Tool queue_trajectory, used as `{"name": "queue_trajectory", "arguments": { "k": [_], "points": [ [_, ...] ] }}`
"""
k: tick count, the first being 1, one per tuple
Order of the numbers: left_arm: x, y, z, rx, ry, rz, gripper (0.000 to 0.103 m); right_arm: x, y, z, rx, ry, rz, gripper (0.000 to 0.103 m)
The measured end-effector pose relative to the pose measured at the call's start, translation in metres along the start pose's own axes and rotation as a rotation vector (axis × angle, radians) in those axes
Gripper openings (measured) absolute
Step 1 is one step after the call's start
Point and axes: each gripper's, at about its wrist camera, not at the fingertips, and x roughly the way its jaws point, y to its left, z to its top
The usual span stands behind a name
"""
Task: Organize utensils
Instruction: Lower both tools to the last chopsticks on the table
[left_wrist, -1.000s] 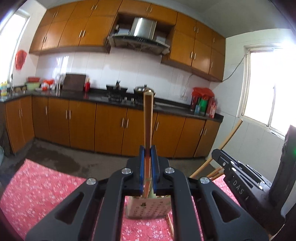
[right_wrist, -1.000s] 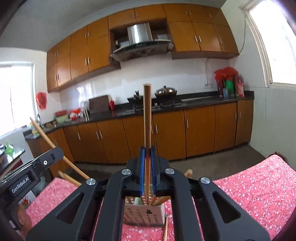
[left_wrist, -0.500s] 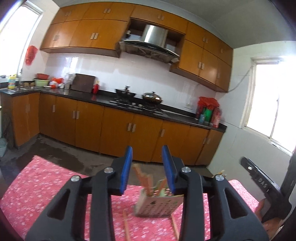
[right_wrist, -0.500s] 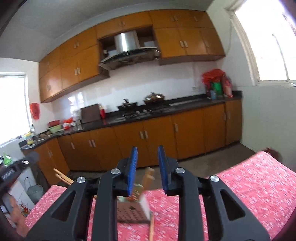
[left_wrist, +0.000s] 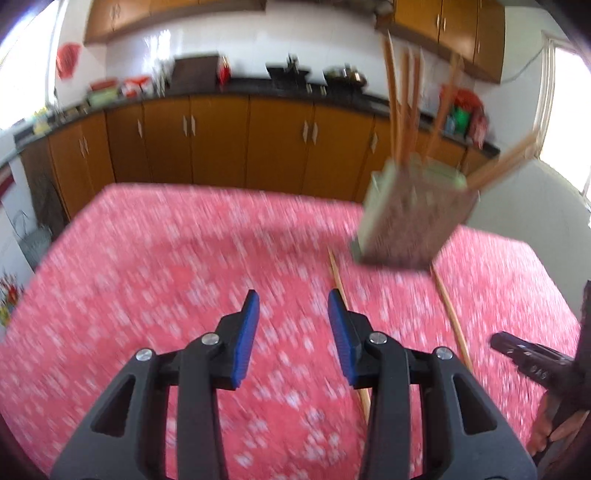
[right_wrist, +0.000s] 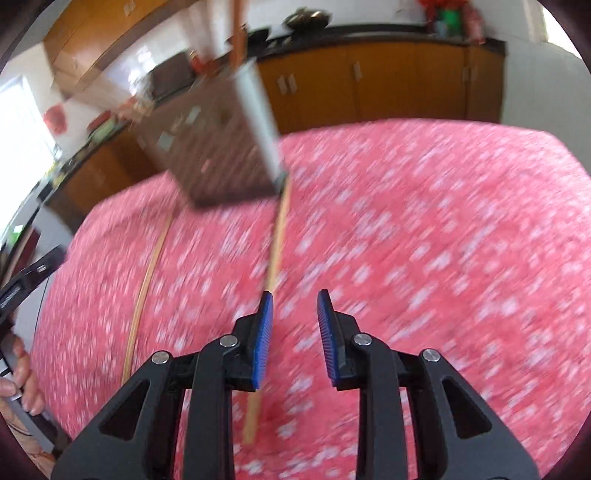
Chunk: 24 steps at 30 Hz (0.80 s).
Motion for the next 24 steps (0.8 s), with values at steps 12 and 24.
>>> {"name": "queue_trajectory", "arguments": {
  "k": [12,24],
  "points": [
    [0.033,-0.045,-0.039,0.085,0.149,-0.063,0.037,0.016,-0.006,-0.006,0.038,0.013,-0.104,0.008],
    [0.072,-0.031,-0.031,0.097,0.194,0.065,0.008,0.024,-0.012,0.006,-0.001,-0.004,-0.145,0.008]
  ]
}}
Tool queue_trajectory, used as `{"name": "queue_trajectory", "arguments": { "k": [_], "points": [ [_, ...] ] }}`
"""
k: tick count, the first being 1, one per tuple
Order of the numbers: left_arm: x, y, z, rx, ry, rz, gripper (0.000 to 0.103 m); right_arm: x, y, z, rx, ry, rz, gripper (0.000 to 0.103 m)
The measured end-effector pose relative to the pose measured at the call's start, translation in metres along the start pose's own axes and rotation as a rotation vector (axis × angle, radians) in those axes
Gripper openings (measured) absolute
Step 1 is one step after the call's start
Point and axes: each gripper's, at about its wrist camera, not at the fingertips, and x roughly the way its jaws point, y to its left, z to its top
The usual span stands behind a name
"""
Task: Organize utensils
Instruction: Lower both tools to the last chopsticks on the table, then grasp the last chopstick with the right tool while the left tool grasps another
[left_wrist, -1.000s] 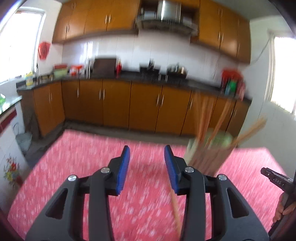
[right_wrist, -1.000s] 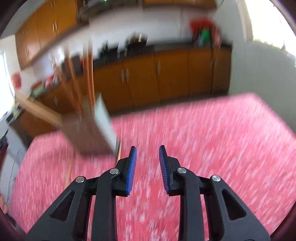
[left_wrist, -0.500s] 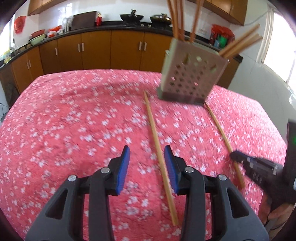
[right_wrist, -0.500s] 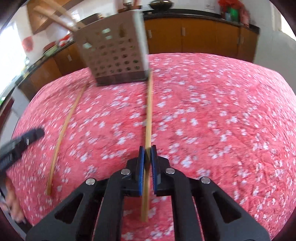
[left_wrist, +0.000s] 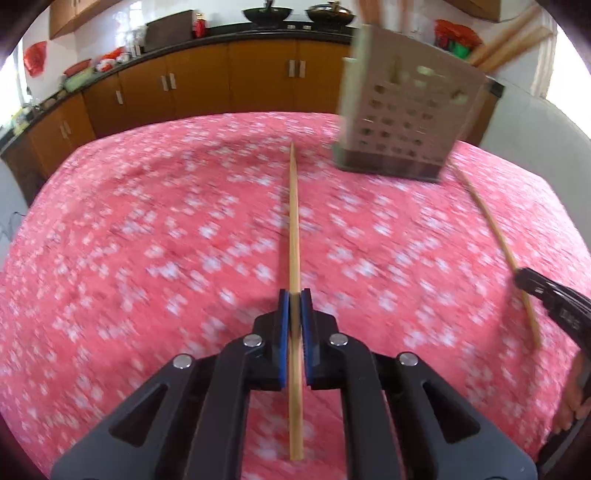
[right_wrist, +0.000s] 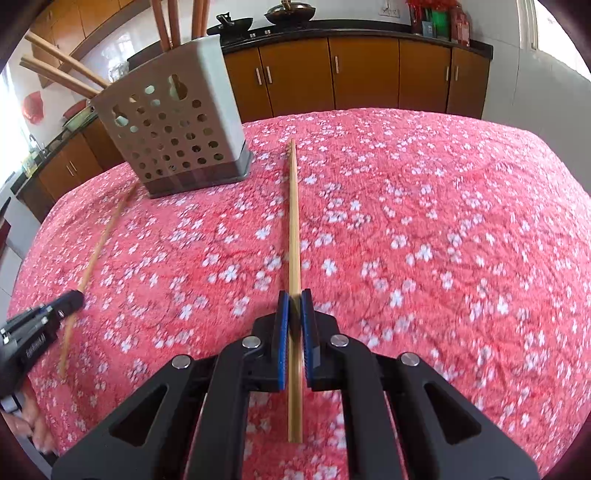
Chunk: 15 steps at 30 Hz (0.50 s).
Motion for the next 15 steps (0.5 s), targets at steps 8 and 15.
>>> {"name": "queue_trajectory", "arguments": {
  "k": [8,15],
  "points": [
    [0.022,0.041,0.029,-0.049,-0.023,0.074,0.012,0.023,-0.004,0.027,-0.020,-0.015,-0.050,0.008],
    [0.025,0.047,0.032,-0.065,-0.029,0.063,0.012,0.030,-0.001,0.033,-0.047,-0.036,-0.071,0.008]
  ]
}}
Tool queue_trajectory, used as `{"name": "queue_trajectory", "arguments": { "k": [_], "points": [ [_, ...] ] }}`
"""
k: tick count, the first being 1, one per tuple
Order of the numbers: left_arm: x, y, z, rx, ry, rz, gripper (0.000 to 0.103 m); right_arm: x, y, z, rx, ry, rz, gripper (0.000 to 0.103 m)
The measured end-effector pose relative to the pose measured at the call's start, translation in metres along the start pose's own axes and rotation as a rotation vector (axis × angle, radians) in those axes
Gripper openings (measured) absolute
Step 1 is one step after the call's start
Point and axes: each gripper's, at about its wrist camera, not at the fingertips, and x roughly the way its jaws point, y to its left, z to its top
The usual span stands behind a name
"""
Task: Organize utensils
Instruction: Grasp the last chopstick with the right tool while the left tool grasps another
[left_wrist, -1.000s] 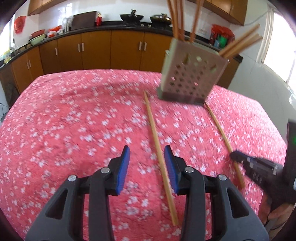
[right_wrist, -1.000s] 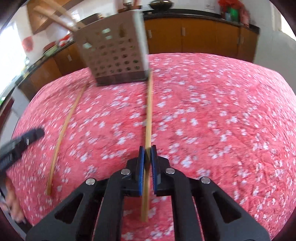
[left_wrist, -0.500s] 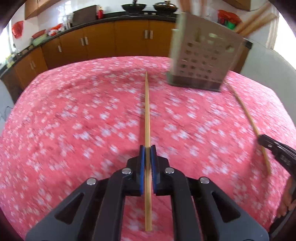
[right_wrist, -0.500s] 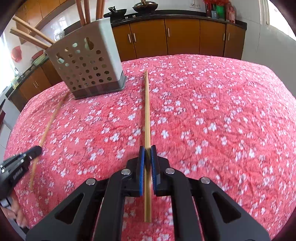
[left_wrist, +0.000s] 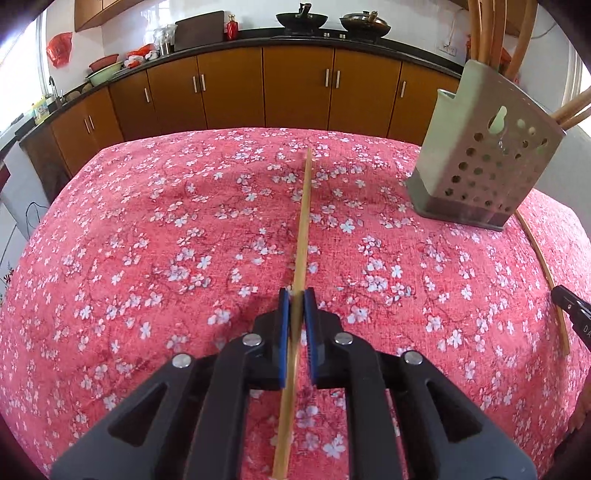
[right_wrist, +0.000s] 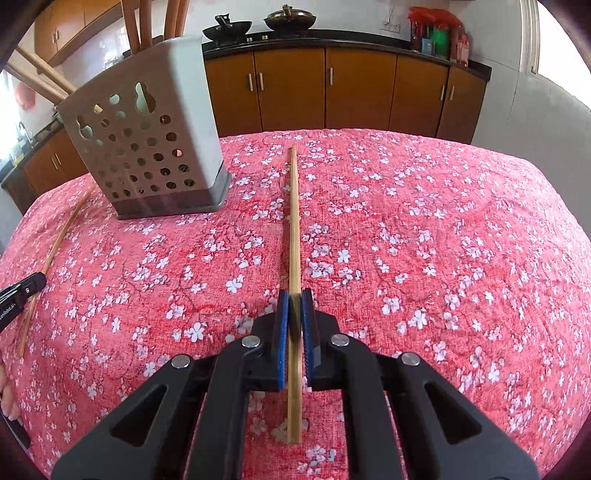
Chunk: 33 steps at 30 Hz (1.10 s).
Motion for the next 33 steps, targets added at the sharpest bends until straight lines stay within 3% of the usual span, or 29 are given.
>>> {"name": "queue_trajectory", "arguments": {
  "k": [33],
  "points": [
    [-0.0002,0.0020,0.0006,-0.017,0.001,-0.008,0.012,-0.0028,-0.0005,-0.0025,0.004,-0.003,0.000,0.008]
  ]
}}
